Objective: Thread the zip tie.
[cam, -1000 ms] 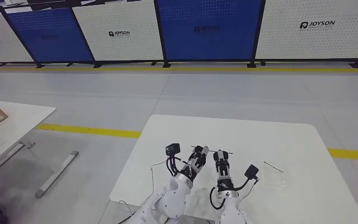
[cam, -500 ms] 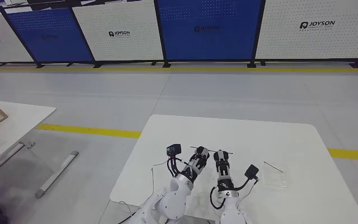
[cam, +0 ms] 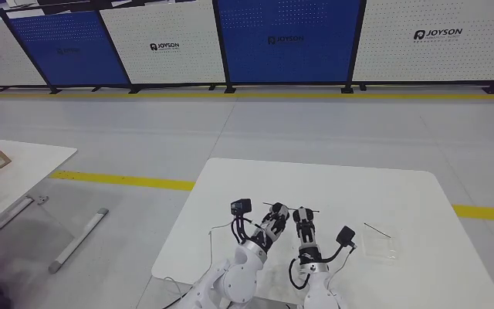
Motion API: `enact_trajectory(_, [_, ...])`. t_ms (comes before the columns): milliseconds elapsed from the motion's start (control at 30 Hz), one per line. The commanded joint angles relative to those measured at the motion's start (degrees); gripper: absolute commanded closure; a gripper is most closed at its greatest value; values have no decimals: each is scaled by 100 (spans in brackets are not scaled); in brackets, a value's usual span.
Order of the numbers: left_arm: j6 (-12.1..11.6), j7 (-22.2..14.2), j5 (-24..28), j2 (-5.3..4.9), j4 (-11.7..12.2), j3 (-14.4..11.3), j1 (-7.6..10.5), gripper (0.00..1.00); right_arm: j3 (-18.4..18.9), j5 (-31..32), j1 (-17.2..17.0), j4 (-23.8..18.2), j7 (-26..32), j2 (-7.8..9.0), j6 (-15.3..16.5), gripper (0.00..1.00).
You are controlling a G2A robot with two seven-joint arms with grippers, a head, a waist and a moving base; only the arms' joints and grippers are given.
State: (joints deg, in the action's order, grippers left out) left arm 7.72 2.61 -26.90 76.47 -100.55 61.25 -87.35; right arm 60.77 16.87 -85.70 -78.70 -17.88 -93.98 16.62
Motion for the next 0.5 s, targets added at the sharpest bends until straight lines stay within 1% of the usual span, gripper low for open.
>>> enact_trajectory(0, [-10,-16,-12,-3,-10,1,-5,100,-6,15,3,-3,14,2,-18,100])
enact_trajectory(200, [-86,-39,-45,-15,-39,18,-35,100,-4,-101,11,-10,193,11,-10,100])
enact_trajectory(367, [-78,-46,-58,-21,-23,37,-37,100,5,-164,12,-17,246,18,31,100])
enact_trajectory(400, [-62,-32,-77,-21,-20,38,-34,75,5,-151,12,-19,238,19,27,100])
enact_trajectory(433, [-38,-5,-117,-21,-17,36,-30,63,2,-132,10,-23,222,20,20,100])
enact_trajectory(467, [-25,11,-128,-20,-15,29,-29,60,-2,-120,9,-28,207,21,17,100])
